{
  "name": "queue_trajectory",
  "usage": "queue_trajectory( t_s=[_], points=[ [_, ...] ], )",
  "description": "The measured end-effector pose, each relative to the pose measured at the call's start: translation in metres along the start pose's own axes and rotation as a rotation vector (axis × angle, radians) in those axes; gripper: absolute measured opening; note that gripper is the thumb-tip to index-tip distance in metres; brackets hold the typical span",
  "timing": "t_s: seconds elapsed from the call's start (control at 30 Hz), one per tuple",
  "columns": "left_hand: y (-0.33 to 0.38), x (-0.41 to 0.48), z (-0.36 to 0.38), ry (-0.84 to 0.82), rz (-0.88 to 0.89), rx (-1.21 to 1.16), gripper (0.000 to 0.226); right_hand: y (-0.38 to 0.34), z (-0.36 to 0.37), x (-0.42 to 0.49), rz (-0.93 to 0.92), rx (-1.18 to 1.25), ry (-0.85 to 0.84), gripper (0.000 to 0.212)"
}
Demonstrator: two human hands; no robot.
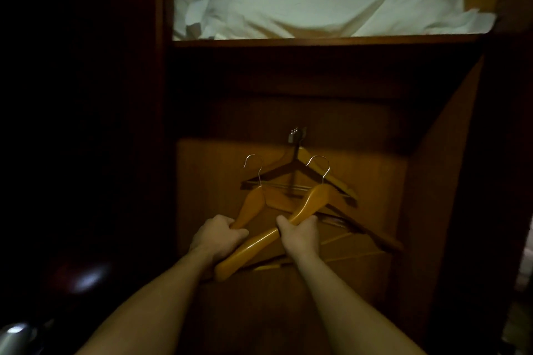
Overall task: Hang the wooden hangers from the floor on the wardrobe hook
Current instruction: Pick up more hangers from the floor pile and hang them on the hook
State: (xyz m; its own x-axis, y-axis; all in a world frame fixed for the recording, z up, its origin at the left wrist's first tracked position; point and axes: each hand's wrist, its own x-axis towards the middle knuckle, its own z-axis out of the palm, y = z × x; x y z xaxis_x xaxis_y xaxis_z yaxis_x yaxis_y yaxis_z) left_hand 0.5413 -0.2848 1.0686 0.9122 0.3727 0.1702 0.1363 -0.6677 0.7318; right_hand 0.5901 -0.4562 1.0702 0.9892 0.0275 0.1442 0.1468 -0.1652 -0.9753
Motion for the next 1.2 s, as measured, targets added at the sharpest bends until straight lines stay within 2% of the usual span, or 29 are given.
queue_trajectory(
  t_s=[0.23, 0.57, 0.73, 1.0, 1.2],
  points=[
    [0.043, 0.067, 0.02, -0.042, 0.087, 0.033, 0.019, -0.002, -0.016, 0.055, -0.049, -0.067, 0.075, 0.041],
    [0.087, 0.182, 0.038, -0.191, 0.226, 0.12, 0.024, -0.005, -0.007, 0.134, -0.109, -0.073, 0.343, 0.045],
    [0.109, 0.226, 0.043, -0.216, 0.306, 0.163, 0.022, -0.014, -0.011, 0.168, -0.123, -0.122, 0.407, 0.049],
    [0.109, 0.29, 0.054, -0.286, 0.339, 0.038, 0.022, -0.022, -0.002, 0.227, -0.171, -0.184, 0.417, 0.053],
    [0.114, 0.32, 0.064, -0.301, 0.383, 0.06, 0.021, -0.016, -0.003, 0.268, -0.178, -0.169, 0.386, 0.051]
  ],
)
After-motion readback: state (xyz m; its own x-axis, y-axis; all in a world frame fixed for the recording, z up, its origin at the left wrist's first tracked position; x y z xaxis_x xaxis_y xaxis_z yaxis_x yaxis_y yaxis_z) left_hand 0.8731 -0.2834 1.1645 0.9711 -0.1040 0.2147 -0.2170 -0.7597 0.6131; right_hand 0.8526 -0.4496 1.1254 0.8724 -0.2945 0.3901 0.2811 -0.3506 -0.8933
